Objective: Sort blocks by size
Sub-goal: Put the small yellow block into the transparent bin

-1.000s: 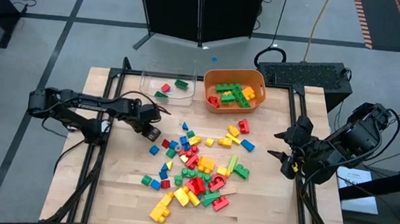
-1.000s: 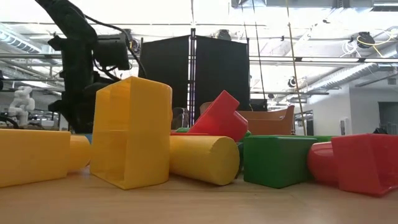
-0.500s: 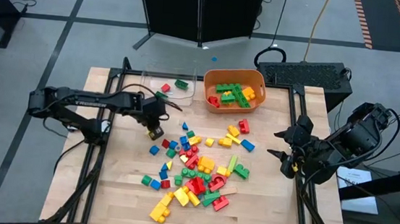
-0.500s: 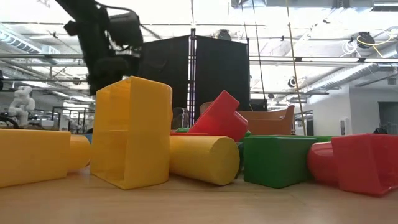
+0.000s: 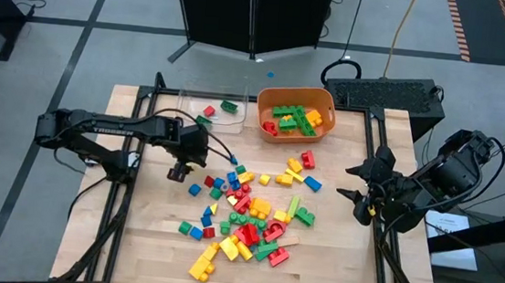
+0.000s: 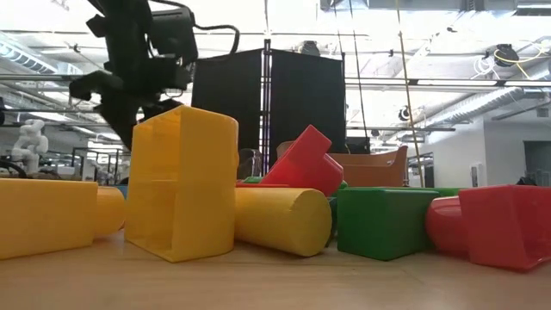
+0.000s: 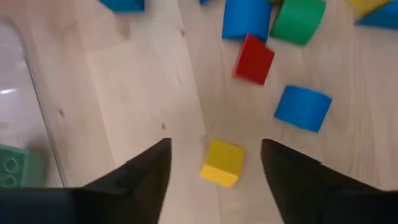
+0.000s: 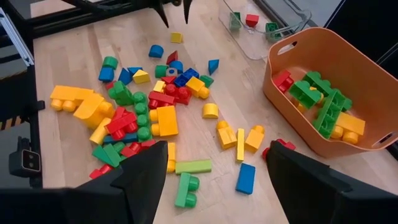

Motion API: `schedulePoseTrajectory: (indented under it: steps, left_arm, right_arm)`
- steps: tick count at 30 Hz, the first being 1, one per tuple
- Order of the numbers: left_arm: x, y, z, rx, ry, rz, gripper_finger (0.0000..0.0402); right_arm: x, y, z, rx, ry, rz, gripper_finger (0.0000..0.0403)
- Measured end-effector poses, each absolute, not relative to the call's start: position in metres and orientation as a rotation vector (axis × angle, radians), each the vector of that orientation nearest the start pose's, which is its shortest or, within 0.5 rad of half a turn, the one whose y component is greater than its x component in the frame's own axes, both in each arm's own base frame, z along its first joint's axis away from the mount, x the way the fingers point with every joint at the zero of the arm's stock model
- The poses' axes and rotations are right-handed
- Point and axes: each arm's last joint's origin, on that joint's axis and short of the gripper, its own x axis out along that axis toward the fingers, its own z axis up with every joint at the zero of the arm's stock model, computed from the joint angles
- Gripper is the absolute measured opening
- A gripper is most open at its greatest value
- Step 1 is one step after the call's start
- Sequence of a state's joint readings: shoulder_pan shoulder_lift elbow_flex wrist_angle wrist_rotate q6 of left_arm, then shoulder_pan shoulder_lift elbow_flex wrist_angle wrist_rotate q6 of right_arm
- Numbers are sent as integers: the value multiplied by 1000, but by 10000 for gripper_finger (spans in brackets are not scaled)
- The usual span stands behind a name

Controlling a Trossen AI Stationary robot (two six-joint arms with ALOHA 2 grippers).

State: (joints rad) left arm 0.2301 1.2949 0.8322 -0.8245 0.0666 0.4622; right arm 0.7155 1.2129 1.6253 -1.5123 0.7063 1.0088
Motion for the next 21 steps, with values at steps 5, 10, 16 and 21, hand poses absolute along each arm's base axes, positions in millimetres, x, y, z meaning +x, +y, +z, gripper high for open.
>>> schedulePoseTrajectory:
  steps: [5, 10, 16, 21]
  left_arm:
    - [209, 47, 196, 236, 1319, -186, 303]
    - [204, 46, 188, 264, 1347, -217, 313]
    - [198, 45, 176, 255, 1368, -228, 314]
    - [197, 45, 168, 265, 1340, -216, 314]
  right_arm:
    - [140, 97, 424, 236, 716, -387, 265]
    - [140, 96, 424, 224, 703, -397, 265]
    - [140, 96, 425, 208, 696, -400, 265]
    - [140, 96, 425, 204, 697, -398, 265]
